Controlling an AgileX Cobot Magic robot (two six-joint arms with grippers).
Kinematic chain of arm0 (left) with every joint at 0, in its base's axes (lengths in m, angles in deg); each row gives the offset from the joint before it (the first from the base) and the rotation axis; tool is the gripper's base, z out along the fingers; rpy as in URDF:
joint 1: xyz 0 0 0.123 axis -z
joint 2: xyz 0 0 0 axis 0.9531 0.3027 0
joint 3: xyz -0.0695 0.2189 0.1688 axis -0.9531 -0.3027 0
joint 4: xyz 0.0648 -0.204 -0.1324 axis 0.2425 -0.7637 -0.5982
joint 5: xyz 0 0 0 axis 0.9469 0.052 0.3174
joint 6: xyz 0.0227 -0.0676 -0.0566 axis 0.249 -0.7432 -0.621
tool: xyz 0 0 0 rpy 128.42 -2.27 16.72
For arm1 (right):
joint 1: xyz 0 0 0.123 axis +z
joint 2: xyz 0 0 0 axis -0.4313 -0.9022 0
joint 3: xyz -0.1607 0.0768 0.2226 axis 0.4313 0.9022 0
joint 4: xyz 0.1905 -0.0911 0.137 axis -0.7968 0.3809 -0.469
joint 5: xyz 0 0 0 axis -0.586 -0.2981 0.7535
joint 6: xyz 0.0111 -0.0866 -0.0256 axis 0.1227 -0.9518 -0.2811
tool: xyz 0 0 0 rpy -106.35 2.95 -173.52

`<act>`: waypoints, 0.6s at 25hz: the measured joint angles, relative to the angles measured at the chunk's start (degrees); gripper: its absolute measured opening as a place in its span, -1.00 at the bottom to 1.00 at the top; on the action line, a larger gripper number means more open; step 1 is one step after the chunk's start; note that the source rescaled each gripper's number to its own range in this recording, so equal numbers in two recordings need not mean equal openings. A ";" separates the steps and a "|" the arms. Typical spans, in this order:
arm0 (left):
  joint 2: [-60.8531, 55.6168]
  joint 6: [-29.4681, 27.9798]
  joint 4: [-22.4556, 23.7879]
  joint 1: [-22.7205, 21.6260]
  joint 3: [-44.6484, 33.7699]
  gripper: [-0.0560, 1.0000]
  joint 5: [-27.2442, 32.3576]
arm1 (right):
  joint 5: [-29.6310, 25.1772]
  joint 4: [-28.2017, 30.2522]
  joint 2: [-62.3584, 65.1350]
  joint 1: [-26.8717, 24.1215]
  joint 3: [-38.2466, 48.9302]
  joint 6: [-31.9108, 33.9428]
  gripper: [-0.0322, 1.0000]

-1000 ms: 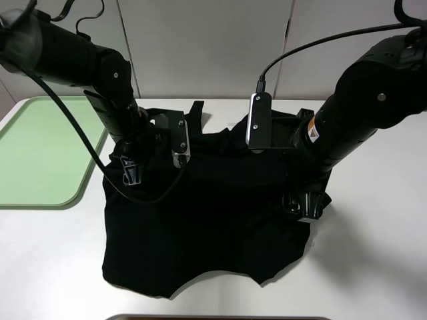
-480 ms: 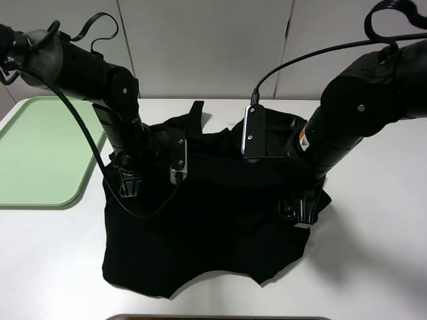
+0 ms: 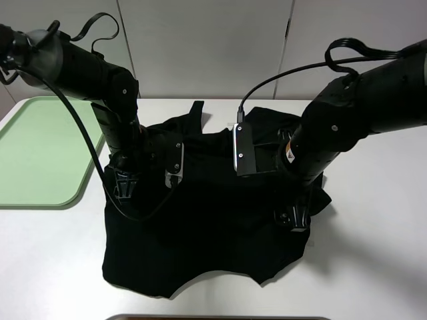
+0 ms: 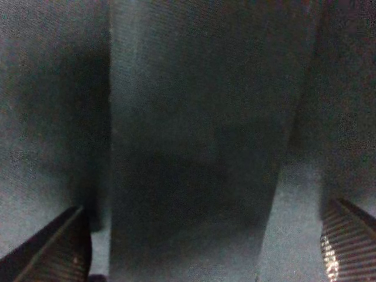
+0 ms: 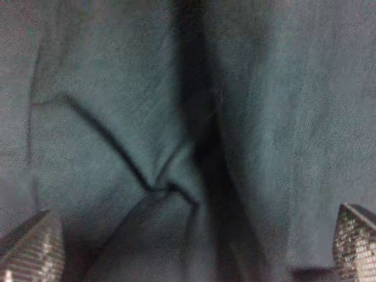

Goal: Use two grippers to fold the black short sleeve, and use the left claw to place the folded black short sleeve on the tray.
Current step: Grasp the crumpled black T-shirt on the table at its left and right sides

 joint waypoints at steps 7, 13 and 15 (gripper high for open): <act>0.00 0.00 0.06 0.00 0.00 0.57 0.05 | 1.52 0.46 -3.71 -0.36 0.00 -0.18 1.00; 0.00 0.00 0.06 0.00 0.00 0.57 0.05 | 2.75 0.40 -4.94 -0.36 -0.04 -0.18 1.00; 0.00 0.00 0.06 0.00 0.00 0.57 0.05 | 2.75 0.36 -5.35 -0.36 -0.04 -0.18 1.00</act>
